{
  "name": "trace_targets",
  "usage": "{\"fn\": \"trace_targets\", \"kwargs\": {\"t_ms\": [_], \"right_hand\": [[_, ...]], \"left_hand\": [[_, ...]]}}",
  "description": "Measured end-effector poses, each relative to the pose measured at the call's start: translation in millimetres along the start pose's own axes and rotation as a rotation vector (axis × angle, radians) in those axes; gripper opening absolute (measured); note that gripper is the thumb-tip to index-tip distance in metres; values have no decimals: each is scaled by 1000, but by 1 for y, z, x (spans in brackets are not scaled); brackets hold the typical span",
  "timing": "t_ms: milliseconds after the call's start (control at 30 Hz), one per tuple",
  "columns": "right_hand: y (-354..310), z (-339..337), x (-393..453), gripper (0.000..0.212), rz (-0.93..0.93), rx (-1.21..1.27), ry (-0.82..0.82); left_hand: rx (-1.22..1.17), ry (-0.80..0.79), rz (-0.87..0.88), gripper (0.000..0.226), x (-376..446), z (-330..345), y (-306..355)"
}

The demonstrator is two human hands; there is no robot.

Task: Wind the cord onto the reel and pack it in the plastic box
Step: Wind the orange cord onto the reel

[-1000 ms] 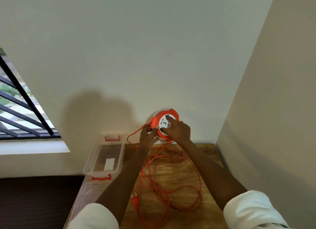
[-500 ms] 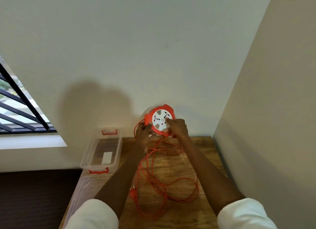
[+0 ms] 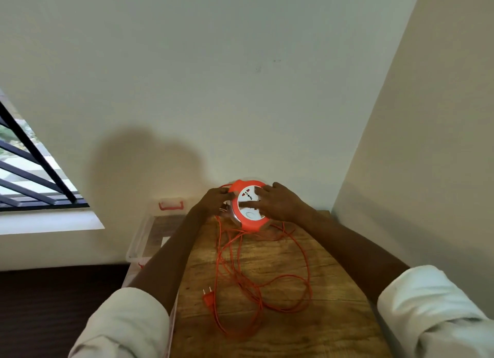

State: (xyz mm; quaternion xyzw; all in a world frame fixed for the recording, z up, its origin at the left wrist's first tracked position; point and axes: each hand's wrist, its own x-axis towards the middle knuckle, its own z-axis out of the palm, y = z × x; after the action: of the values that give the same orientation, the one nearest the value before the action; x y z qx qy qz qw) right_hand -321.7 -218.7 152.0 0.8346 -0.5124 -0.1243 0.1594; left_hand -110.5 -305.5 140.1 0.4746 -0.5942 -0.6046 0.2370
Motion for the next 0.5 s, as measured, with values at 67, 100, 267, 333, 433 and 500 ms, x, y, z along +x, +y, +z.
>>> {"fn": "trace_targets", "kwargs": {"t_ms": [67, 100, 267, 333, 433, 500], "right_hand": [[-6, 0, 0, 75, -8, -43, 30], [-8, -1, 0, 70, -7, -45, 52], [-3, 4, 7, 64, 205, 30, 183], [-6, 0, 6, 62, 333, 120, 184], [-17, -5, 8, 63, 678, 458, 203], [-25, -11, 11, 65, 924, 797, 243]], "left_hand": [[-5, 39, 21, 30, -3, 10, -5], [-13, 66, 43, 31, -3, 15, -7], [-257, 168, 99, 28, -4, 33, -16], [-403, 197, 84, 32, -9, 46, -18], [-553, 236, 104, 37, -17, 72, -26], [-631, 258, 133, 36, -22, 90, -32]]}}
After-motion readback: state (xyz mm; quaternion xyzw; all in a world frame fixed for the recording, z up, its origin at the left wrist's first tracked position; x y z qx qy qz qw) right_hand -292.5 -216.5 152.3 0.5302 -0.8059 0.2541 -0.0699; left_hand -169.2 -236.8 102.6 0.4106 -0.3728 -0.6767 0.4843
